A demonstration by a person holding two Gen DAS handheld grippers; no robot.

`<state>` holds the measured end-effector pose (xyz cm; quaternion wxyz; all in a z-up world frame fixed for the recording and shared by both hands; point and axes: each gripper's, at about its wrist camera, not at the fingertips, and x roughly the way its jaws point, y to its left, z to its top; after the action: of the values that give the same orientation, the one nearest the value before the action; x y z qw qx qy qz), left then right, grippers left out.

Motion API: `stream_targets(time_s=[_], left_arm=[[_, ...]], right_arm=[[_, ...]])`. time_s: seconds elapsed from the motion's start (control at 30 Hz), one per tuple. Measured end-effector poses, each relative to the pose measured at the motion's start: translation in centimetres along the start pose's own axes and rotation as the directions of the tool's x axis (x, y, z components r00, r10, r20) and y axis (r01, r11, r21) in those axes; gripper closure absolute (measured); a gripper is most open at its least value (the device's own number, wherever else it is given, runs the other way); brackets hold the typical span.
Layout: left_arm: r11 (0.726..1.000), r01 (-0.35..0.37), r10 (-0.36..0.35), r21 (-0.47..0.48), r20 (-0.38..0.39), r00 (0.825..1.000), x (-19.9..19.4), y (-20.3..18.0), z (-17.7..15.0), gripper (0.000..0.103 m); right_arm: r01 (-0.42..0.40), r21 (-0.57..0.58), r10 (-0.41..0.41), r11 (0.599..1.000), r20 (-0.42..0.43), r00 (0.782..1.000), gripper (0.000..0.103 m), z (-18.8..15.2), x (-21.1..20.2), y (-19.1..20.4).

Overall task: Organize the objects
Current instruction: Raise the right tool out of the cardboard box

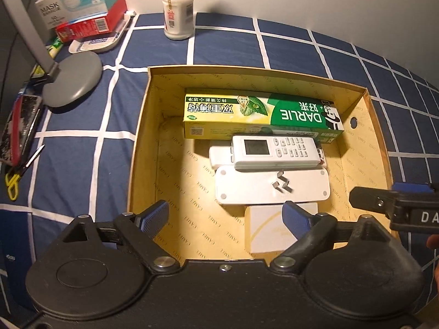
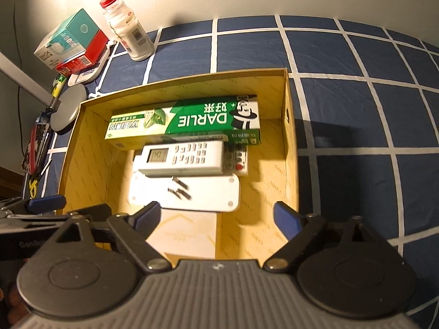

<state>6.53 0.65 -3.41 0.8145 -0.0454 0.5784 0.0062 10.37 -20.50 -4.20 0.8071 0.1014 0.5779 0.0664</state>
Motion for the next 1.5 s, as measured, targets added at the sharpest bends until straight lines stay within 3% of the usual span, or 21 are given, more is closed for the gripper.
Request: stream_targets(time_s=[0.13, 0.3, 0.67, 1.5], left_arm=[[1.000, -0.011, 0.011, 0.005, 0.005, 1.000, -0.8, -0.3, -0.9, 0.011], [1.000, -0.021, 0.021, 0.008, 0.017, 1.000, -1.7, -0.5, -2.0, 0.001], [0.999, -0.047, 0.047, 0.020, 0.004, 0.999, -2.1, -0.4, -3.3, 0.000], [0.998, -0.063, 0.063, -0.003, 0.012, 0.998, -3.0, -0.2, -4.4, 0.000]], right_arm=[[0.003, 0.001, -0.003, 1.000, -0.003, 1.000, 0.009, -1.1, -0.8, -0.1], [0.007, 0.002, -0.007, 1.000, -0.004, 1.000, 0.003, -2.3, -1.4, -0.4], [0.031, 0.004, -0.031, 1.000, -0.008, 1.000, 0.000, -4.4, -2.0, -0.7], [0.041, -0.001, -0.041, 0.999, -0.015, 0.999, 0.000, -5.8, -2.8, -0.9]])
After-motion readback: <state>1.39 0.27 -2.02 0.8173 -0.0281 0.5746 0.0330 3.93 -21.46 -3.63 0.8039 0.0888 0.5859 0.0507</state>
